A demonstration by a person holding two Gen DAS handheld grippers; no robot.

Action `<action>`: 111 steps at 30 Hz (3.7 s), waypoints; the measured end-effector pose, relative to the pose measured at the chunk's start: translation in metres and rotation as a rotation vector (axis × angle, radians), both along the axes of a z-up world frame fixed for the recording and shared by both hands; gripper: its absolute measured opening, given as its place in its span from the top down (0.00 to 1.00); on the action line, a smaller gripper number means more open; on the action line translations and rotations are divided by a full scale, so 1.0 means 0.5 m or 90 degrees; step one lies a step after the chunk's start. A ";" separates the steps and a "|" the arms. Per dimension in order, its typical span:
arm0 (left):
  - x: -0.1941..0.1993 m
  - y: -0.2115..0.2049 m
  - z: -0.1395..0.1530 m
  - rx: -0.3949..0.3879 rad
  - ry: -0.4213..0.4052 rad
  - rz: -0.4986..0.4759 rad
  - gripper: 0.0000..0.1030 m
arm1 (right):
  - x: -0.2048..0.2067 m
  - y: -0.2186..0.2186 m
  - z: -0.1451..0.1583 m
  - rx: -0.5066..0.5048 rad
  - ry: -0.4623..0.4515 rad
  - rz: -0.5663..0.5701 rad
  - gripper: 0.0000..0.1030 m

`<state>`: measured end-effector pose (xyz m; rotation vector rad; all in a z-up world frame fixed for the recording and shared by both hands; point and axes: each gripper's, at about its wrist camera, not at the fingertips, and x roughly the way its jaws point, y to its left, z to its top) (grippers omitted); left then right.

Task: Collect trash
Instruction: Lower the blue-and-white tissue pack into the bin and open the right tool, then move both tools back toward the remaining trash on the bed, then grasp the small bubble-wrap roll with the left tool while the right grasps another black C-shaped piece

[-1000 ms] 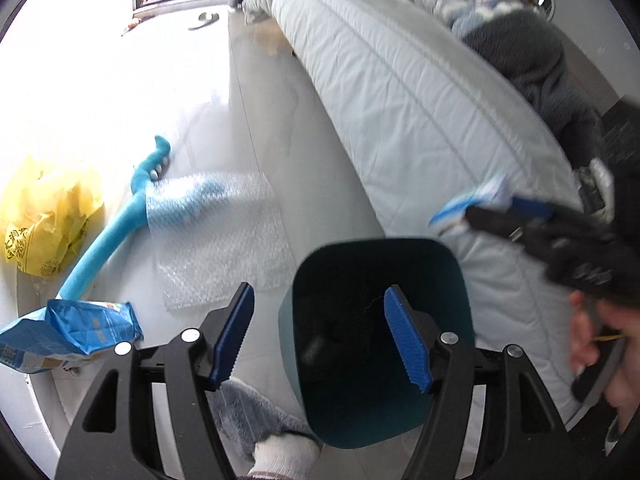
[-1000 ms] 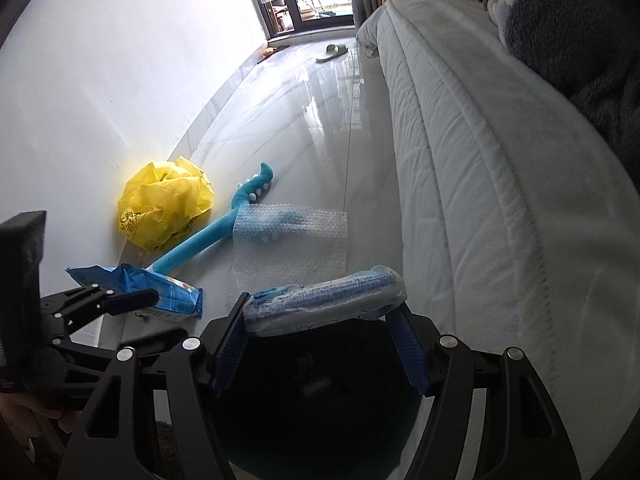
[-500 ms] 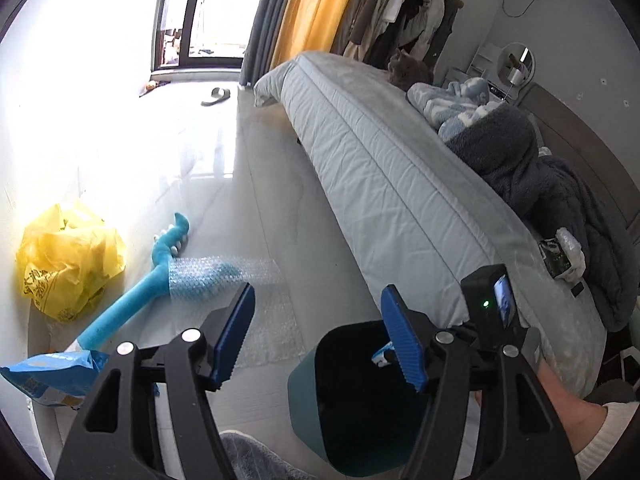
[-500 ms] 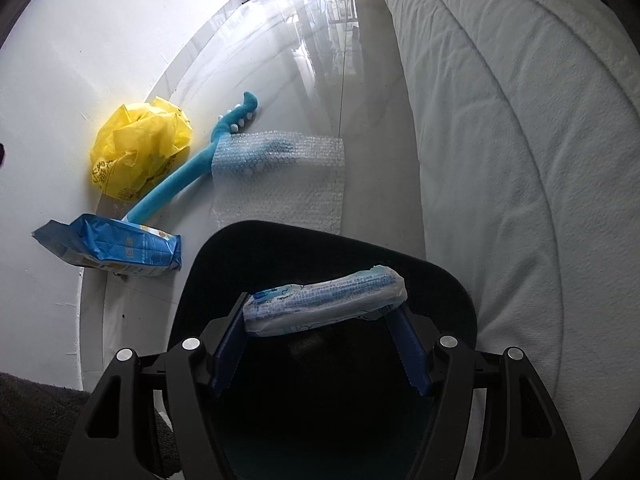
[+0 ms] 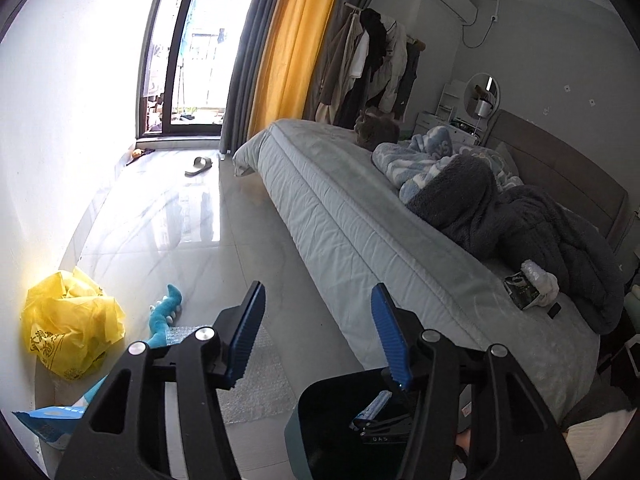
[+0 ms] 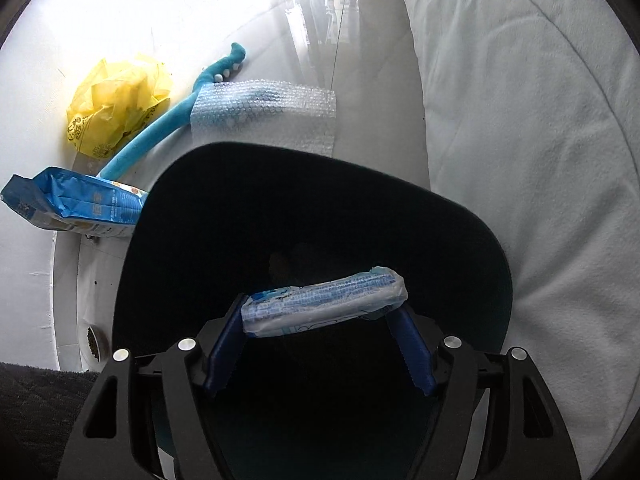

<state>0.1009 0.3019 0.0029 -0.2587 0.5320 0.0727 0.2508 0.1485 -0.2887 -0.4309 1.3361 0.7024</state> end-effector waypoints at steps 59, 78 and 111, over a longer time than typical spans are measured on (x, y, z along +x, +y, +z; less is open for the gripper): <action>0.303 -0.452 0.016 -0.004 -0.014 -0.152 0.09 | 0.127 -0.682 0.416 0.234 -0.342 -0.207 0.20; 0.415 -0.625 -0.080 -0.089 0.083 -0.264 0.20 | 0.187 -0.824 0.292 0.202 -0.265 -0.290 0.18; 0.422 -0.660 -0.110 -0.096 0.109 -0.266 0.70 | 0.141 -0.796 0.343 0.192 -0.293 -0.262 0.55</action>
